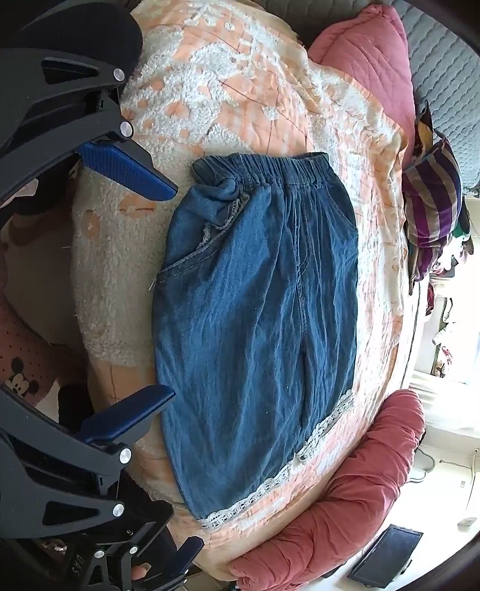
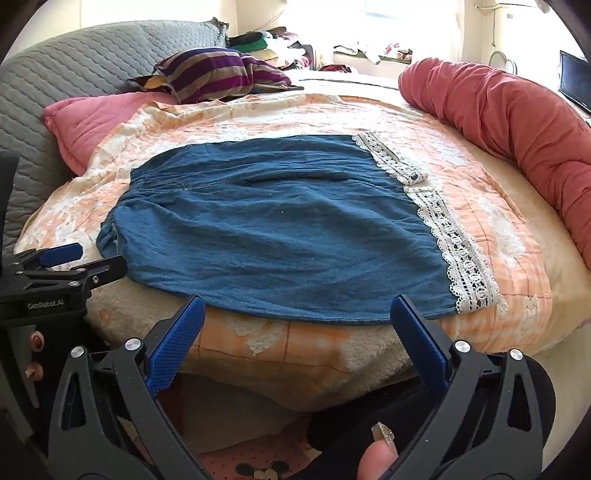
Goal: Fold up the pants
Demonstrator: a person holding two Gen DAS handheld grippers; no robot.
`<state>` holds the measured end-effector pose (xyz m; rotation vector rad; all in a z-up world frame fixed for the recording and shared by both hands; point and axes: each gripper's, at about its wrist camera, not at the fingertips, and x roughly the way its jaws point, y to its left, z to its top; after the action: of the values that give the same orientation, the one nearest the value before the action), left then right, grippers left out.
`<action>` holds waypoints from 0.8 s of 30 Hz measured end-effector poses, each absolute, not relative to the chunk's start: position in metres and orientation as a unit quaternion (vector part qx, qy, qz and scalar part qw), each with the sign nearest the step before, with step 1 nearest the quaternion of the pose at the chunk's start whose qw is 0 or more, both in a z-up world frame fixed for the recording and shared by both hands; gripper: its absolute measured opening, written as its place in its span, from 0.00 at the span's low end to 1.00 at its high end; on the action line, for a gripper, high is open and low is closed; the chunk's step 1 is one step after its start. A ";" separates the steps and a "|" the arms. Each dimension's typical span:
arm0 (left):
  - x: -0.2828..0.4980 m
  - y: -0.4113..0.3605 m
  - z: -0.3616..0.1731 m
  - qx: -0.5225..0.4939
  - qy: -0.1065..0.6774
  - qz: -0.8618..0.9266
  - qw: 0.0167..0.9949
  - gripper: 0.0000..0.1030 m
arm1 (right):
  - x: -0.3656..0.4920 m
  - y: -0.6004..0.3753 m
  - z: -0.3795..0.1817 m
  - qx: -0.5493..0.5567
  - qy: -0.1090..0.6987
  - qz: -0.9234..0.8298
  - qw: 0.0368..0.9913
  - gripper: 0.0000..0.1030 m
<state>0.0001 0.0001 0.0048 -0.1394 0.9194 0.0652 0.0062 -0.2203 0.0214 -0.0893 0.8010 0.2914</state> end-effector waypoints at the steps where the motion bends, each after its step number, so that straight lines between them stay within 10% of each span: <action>1: 0.000 0.000 0.005 -0.068 0.443 0.031 0.893 0.96 | 0.007 -0.221 0.021 -0.042 0.389 0.143 0.909 0.92; 24: -0.001 0.000 0.007 -0.068 0.439 0.032 0.895 0.96 | 0.003 -0.219 0.019 -0.043 0.386 0.142 0.911 0.92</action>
<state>-0.0008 -0.0002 0.0074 -0.1402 0.9109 0.0653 0.0034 -0.2194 0.0193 -0.0893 0.7952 0.2930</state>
